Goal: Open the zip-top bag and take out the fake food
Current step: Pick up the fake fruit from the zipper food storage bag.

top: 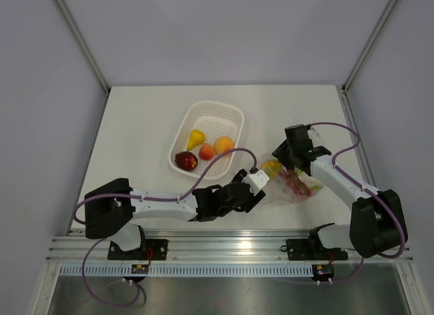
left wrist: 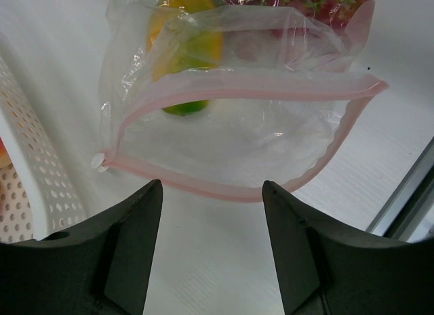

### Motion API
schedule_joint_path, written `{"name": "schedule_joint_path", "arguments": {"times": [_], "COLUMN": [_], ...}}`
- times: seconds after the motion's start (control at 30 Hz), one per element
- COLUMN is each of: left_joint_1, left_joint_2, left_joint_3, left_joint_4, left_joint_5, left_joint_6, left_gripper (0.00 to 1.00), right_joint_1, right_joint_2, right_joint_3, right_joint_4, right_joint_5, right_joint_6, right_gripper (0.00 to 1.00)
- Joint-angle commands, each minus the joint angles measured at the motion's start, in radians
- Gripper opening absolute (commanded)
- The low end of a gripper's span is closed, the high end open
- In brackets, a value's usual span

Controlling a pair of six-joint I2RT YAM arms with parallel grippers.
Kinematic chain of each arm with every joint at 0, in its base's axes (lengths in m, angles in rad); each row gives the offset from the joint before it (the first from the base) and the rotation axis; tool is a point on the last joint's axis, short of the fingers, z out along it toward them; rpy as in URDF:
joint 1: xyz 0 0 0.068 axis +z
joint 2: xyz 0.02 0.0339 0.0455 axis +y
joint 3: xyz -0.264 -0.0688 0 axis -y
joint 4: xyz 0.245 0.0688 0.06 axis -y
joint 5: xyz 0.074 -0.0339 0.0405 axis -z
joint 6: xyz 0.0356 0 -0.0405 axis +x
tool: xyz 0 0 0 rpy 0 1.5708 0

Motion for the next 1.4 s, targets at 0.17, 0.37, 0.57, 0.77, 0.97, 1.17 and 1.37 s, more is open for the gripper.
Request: {"name": "schedule_joint_path", "arguments": {"times": [0.17,0.37,0.57,0.77,0.97,1.17,1.37], "left_joint_1": [0.004,0.027,0.107,0.138,0.138,0.141,0.148], "left_joint_2": [0.134,0.194,0.203,0.237,0.273,0.289,0.333], "left_joint_3": [0.103,0.141,0.132,0.164,0.227,0.238,0.253], "left_joint_4": [0.116,0.143,0.179,0.206,0.145,0.163,0.177], "left_joint_5": [-0.069,-0.061,0.066,0.14,0.134,0.126,0.148], "left_joint_6": [0.079,0.07,0.041,0.083,0.11,0.192,0.202], "left_gripper": [0.64,0.69,0.71,0.71,0.7,0.7,0.7], "right_joint_1": [0.007,0.007,0.007,0.007,0.007,0.005,0.007], "right_joint_2": [-0.01,-0.01,-0.022,-0.012,-0.018,-0.012,0.018], "right_joint_3": [-0.013,-0.016,-0.028,-0.033,-0.04,-0.04,-0.022], "right_joint_4": [0.05,0.041,0.05,0.049,0.047,0.055,0.035], "right_joint_5": [-0.039,-0.05,-0.051,-0.077,-0.089,-0.109,-0.097], "right_joint_6": [-0.022,-0.025,-0.025,-0.027,-0.028,-0.028,-0.036], "right_gripper": [0.45,0.45,0.45,0.45,0.45,0.45,0.44]}}
